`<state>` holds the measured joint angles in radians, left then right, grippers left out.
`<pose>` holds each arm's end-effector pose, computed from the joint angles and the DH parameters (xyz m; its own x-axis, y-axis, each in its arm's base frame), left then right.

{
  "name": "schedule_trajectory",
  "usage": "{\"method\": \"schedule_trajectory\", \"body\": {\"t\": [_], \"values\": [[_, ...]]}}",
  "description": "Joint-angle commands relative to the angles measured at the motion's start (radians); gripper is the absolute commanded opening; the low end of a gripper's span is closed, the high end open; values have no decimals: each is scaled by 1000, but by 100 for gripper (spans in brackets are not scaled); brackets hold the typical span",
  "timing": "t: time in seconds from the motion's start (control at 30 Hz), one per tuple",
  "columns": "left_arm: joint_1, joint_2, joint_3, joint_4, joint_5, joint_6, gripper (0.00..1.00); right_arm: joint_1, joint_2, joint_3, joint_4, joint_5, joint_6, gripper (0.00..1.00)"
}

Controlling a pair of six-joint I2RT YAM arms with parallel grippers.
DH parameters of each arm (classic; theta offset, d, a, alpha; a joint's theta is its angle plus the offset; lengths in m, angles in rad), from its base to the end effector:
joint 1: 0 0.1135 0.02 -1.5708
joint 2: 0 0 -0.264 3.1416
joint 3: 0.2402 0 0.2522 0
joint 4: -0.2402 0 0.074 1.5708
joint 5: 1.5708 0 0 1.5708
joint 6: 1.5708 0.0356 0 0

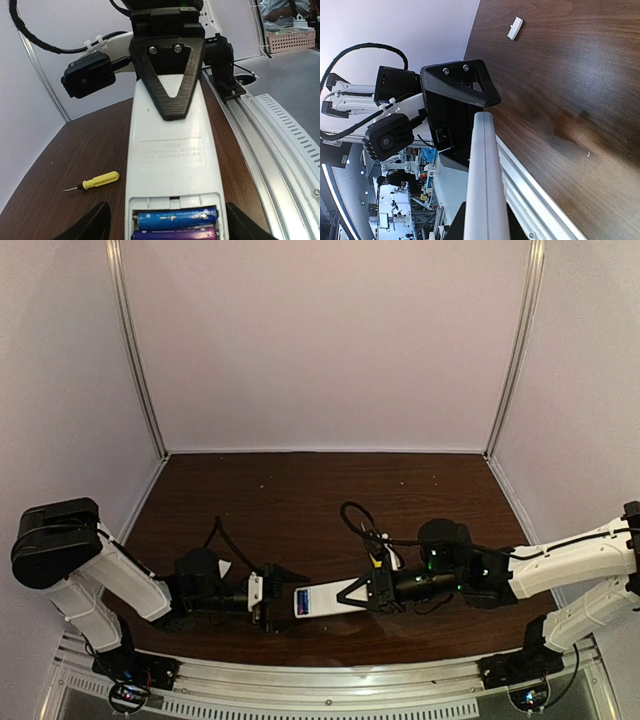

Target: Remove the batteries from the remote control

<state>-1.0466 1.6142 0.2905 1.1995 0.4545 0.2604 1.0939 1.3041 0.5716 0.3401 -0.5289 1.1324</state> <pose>0.1140 -0.2283 0.1413 0.1965 0.1223 -0.9728 0.9783 0.0425 0.2029 0.1077 0.2476 0.2089 -0.9628 -0.1604 -0.2175 -0.2575 0.3000 0.9185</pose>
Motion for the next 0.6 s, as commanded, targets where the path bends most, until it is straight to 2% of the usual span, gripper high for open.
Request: {"method": "schedule_trajectory", "body": {"t": [0.0,0.23,0.43,0.57], "values": [[-4,8,4,62,22,13,78,10,5,31,42,25,3,0],[-4,9,-2,78,29,17,69,12,3,38,29,38,-3,0],[-4,7,-8,92,28,19,49,12,3,38,27,42,0,0],[-4,-9,-17,101,28,18,42,12,4,33,18,53,1,0]]}}
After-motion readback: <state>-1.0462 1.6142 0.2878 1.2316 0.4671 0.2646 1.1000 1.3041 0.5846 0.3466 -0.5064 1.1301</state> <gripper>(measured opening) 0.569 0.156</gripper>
